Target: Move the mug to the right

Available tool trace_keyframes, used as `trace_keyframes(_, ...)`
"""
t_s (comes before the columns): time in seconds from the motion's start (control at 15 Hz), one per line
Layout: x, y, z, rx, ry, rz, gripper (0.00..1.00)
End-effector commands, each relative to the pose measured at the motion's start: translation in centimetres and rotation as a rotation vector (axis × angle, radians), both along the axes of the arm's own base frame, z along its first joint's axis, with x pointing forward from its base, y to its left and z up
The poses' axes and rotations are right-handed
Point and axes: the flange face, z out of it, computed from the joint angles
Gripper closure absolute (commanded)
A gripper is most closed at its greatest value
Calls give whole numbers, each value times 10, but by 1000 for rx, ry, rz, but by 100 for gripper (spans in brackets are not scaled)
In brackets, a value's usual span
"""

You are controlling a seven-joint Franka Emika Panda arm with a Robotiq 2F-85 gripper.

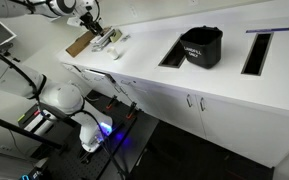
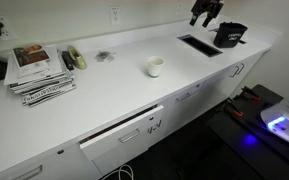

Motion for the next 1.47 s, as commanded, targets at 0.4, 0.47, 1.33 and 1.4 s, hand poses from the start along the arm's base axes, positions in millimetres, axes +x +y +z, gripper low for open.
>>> trace_keyframes(0.4,50,55,-102,-98,7,75,0)
trace_keyframes(0.47,54,61,-111,-109,10,87,0)
trace_keyframes(1.33,98,106,-166,-134,16,149,0)
trace_keyframes(1.4,101,107,-169,-143,12,151,0)
